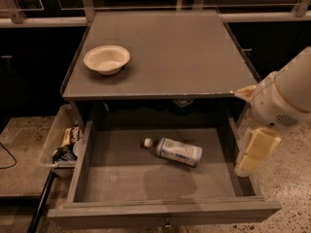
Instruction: Pick blue plastic bottle from top drawer and place on counter
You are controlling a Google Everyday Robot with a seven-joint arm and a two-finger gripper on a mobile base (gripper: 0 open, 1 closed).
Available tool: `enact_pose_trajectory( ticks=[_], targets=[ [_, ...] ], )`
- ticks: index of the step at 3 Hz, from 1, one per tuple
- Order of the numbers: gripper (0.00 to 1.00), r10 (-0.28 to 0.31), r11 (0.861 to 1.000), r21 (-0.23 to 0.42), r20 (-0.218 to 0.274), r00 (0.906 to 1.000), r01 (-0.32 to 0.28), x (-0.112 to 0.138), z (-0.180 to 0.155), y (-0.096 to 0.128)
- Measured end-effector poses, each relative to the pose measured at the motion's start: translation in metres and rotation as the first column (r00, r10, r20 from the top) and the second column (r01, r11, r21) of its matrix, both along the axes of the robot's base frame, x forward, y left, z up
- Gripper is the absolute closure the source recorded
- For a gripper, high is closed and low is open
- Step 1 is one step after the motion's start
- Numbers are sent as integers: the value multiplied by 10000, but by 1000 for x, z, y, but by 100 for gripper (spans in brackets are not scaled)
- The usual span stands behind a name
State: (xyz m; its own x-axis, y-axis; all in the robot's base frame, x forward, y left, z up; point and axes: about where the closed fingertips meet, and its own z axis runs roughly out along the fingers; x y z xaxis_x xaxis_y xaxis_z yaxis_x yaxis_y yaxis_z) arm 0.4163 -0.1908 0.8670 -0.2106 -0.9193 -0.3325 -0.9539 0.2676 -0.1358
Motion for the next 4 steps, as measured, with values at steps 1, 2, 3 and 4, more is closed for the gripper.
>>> enact_pose_trajectory(
  ticks=[1,2,3,4],
  targets=[
    [0,257,9950,961,286,9993,-283,4,-56,7],
    [0,257,9950,961,284,9993,-283,4,-56,7],
    [0,164,9939,1087,257,9995,-191,3,-60,8],
    [0,-19,9864,1644,298,9996,-30,6,-83,22]
  ],
)
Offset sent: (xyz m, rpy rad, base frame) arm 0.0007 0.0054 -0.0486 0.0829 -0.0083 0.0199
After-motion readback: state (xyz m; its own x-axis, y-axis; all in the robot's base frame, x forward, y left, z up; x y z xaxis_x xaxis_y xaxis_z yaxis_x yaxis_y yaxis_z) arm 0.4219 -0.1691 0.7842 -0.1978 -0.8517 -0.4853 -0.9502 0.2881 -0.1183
